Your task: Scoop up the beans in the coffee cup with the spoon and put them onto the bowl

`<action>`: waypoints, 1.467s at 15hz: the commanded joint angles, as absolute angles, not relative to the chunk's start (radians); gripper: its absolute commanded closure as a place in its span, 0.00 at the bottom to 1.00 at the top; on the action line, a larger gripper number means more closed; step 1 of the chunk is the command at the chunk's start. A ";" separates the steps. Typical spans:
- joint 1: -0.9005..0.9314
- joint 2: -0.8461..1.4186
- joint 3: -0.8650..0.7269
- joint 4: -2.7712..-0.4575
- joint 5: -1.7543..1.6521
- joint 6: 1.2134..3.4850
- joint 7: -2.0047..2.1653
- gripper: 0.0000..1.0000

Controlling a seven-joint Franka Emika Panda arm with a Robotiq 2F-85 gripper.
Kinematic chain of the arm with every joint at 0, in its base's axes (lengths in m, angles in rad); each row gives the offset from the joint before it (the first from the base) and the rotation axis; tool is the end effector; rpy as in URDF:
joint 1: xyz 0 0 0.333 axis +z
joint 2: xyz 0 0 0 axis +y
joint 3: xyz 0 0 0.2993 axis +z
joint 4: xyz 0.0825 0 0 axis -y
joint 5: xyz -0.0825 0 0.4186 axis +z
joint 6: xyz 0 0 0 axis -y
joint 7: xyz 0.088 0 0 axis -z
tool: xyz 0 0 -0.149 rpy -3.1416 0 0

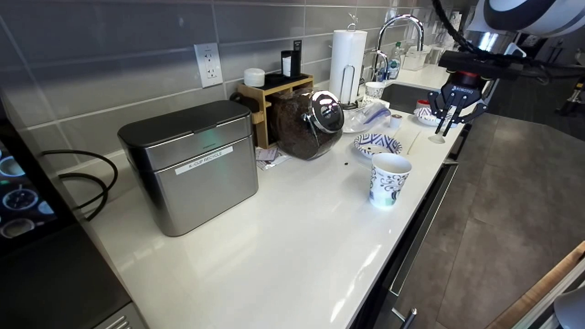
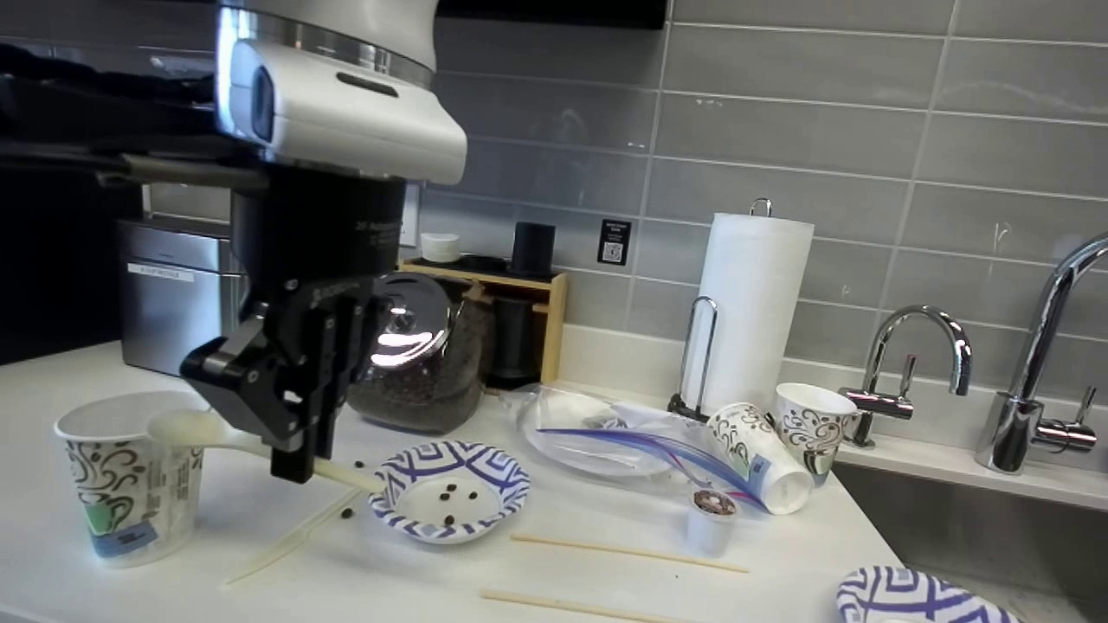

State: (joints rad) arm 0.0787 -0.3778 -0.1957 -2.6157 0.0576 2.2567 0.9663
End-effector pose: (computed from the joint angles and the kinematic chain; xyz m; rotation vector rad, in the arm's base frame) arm 0.4351 -0.0392 0.2977 -2.5785 1.5924 0.0589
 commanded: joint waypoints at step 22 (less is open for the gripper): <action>-0.134 -0.041 0.033 -2.672 -0.312 2.812 1.309 0.97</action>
